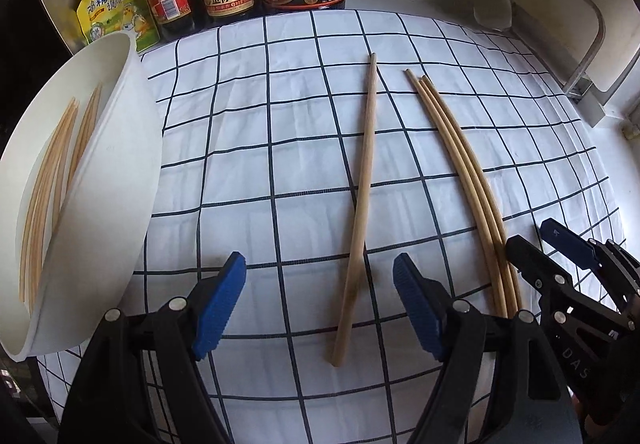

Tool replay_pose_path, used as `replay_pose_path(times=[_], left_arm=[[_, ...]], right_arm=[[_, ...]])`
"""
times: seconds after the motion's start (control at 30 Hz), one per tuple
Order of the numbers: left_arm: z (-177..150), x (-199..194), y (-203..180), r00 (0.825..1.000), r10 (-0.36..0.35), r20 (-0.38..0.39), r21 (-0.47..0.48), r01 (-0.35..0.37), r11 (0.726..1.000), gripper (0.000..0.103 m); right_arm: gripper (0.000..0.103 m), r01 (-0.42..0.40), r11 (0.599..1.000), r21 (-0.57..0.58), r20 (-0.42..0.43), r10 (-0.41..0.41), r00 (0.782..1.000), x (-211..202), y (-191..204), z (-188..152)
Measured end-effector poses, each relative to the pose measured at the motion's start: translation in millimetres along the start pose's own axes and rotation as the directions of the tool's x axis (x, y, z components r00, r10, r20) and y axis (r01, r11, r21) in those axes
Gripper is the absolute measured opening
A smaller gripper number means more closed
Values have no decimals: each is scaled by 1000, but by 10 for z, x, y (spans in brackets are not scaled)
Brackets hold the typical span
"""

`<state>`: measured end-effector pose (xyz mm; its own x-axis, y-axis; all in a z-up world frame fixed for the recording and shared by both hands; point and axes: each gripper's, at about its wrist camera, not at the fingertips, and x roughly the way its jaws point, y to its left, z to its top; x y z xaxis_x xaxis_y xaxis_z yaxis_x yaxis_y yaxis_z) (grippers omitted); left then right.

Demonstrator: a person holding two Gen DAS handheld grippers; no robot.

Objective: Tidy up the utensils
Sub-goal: 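Pinch one chopstick in the left tool while the right tool pinches another, then lift both held chopsticks and carry them over the white basin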

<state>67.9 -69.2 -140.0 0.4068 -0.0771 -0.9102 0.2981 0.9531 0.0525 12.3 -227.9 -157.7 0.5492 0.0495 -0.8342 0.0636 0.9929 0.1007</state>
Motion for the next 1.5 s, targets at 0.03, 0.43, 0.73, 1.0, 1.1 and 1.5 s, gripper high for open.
replay_pose_path(times=[0.03, 0.43, 0.73, 1.0, 1.1, 1.5], left_arm=[[-8, 13, -3, 1000, 1, -2, 1, -1, 1000, 75], [146, 136, 6, 1000, 27, 15, 5, -27, 1000, 80], [371, 266, -39, 999, 32, 22, 9, -32, 999, 83], [418, 197, -265, 999, -6, 34, 68, 3, 998, 13], [400, 191, -324, 1000, -18, 16, 82, 17, 996, 8], [205, -315, -192, 992, -124, -16, 46, 124, 991, 7]], right_arm=[[45, 6, 1000, -11, 0, -6, 1000, 5, 15, -4], [33, 51, 992, -119, 24, -49, 999, 43, 115, -15], [19, 50, 991, -124, 46, -45, 998, 63, 106, 14], [7, 34, 993, -114, 43, -30, 999, 60, 54, 31], [6, -4, 998, -65, 34, 7, 999, 43, -21, 33], [6, -148, 978, 146, 13, 148, 989, -215, -300, 79]])
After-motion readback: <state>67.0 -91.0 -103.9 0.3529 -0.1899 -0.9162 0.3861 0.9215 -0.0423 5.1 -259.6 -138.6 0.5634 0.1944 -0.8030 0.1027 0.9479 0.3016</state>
